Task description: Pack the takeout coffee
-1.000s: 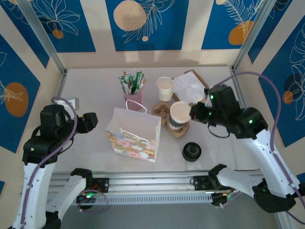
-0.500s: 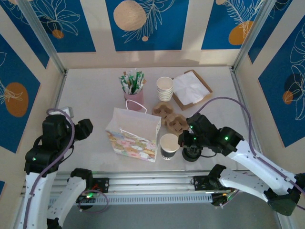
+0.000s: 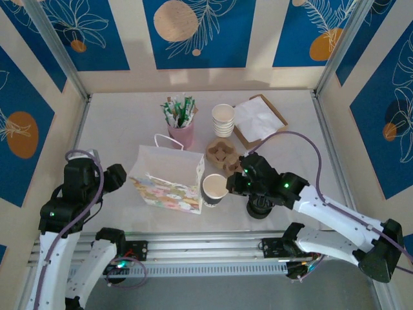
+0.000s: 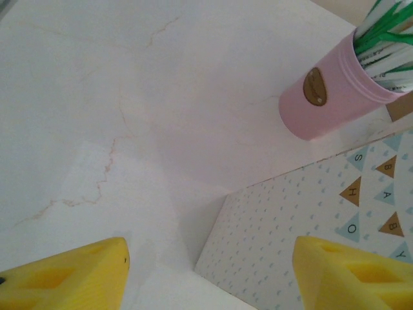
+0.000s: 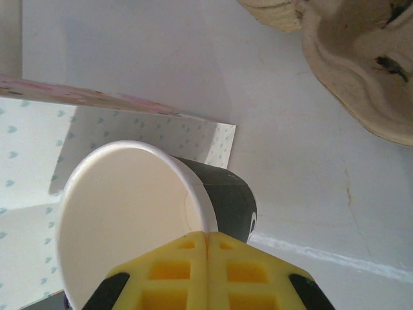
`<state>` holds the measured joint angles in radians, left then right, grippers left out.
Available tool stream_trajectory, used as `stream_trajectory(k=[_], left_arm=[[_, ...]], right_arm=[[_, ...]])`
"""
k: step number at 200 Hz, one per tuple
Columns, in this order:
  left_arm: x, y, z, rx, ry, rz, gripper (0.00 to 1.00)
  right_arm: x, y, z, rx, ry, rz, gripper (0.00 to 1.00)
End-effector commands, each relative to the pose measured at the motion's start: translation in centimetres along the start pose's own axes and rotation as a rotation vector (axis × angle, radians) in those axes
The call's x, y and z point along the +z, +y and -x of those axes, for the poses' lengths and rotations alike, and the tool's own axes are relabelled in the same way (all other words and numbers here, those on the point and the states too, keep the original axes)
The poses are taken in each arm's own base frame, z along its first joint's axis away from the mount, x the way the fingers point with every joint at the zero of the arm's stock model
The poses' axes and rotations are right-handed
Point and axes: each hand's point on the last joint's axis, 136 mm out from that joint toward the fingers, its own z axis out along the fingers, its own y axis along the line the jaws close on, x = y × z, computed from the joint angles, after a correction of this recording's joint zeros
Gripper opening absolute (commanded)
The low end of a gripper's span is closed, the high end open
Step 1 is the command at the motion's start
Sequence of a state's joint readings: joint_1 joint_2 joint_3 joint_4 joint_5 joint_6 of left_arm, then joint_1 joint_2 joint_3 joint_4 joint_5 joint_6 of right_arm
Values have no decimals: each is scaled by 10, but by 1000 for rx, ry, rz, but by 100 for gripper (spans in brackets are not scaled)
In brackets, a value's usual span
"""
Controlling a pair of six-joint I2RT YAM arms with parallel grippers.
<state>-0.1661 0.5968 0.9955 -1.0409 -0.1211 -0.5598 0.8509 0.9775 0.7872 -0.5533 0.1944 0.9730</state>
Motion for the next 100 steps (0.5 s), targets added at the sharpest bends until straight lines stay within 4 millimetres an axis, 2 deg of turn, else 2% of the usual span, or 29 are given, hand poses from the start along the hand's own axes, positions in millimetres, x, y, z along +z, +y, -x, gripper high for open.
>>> stream_trajectory(k=[1,25,65,100], left_arm=[[-4,13,-1,-10,-19,60,68],[-9,15,1,12,-31,68,69],[-16,27,5,28,-63,134,69],[-27,24,17,15,-114,121,72]], right_arm=[[3,20,16,-27,-47,41,0],[6,18,17,-74,-24,-12,0],[5,-13,3,-135,12,-145,0],[6,-33,-9,-125,22,-179,0]])
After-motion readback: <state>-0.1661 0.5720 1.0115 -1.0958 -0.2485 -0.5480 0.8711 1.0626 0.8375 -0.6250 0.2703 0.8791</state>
